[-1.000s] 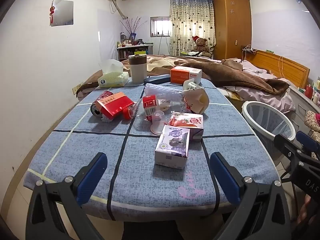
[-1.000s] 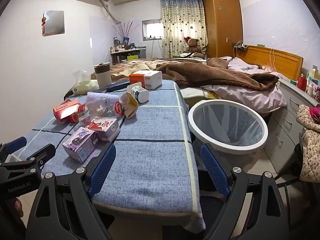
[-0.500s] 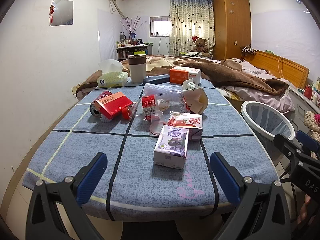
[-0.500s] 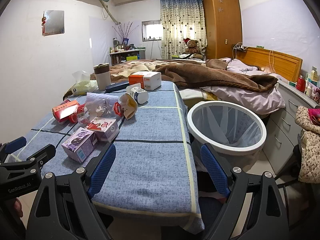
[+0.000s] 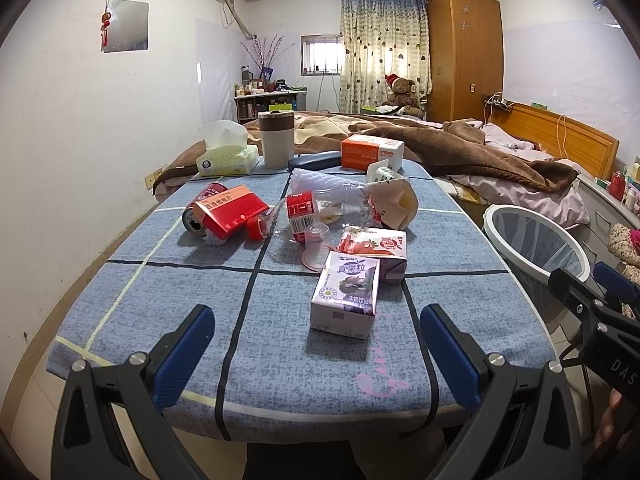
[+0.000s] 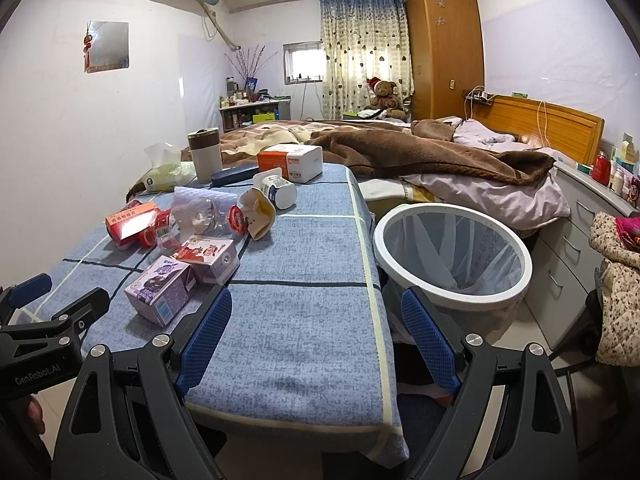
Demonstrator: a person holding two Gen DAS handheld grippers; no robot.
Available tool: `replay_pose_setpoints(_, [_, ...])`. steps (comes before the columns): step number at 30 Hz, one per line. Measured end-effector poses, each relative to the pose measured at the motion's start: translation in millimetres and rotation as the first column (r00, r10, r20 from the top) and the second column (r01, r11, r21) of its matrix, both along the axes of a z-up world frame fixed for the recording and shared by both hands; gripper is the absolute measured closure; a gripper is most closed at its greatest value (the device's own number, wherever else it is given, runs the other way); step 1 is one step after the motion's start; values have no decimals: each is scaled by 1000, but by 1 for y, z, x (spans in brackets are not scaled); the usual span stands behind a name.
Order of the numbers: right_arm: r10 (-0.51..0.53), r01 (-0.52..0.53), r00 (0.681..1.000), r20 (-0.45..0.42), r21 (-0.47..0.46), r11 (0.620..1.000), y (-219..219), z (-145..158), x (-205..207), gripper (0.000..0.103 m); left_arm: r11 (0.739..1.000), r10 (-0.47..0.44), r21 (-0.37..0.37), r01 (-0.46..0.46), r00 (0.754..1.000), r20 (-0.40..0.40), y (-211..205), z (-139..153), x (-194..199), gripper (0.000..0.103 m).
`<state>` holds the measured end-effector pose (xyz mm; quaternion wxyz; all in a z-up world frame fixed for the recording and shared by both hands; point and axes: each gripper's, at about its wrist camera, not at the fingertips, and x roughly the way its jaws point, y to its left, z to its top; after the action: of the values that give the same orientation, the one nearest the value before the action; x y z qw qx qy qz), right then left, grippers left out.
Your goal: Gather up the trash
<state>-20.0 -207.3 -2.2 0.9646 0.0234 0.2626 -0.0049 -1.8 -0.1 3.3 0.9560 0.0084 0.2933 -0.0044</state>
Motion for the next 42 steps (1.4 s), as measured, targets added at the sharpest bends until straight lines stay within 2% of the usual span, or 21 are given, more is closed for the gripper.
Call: replay_pose_setpoints(42, [-2,2,1000,3,-4,1000,-1,1,-1,14,1000,0,-2,0,1000,-4,-1,-2,1,0])
